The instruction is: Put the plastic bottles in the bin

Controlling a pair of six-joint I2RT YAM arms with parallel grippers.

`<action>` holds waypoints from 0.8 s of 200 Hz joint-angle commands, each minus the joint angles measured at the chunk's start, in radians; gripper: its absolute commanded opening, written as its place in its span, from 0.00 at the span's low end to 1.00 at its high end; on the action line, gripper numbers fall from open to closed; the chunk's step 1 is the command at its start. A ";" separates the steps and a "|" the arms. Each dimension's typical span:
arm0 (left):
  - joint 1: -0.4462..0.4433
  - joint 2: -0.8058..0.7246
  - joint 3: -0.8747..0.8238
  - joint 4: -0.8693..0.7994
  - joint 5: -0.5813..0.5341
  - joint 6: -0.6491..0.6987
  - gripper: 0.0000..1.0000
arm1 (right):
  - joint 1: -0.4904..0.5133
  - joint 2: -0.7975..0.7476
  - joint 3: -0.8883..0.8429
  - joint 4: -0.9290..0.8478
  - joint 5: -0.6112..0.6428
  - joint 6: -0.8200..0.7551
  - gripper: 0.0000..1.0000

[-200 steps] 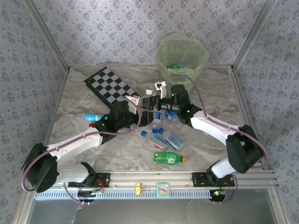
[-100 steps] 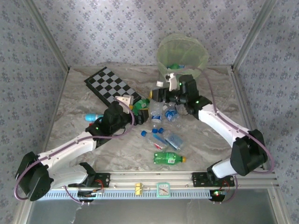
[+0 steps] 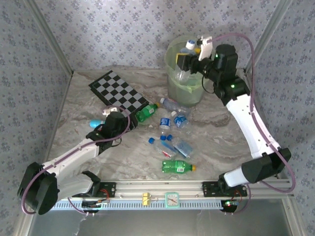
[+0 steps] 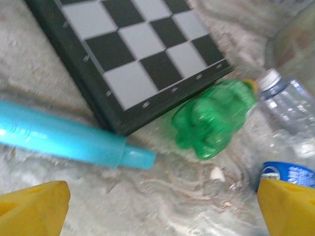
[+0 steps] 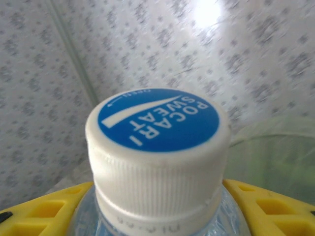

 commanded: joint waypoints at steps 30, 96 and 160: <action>0.004 -0.018 -0.009 -0.021 -0.007 -0.052 0.97 | -0.060 0.238 0.229 -0.040 0.198 -0.094 0.52; 0.004 -0.012 -0.018 -0.010 0.005 -0.028 0.97 | -0.075 0.529 0.483 -0.218 0.217 -0.078 0.54; 0.005 -0.012 -0.019 -0.020 0.016 -0.010 0.97 | -0.078 0.623 0.556 -0.305 0.187 -0.042 0.80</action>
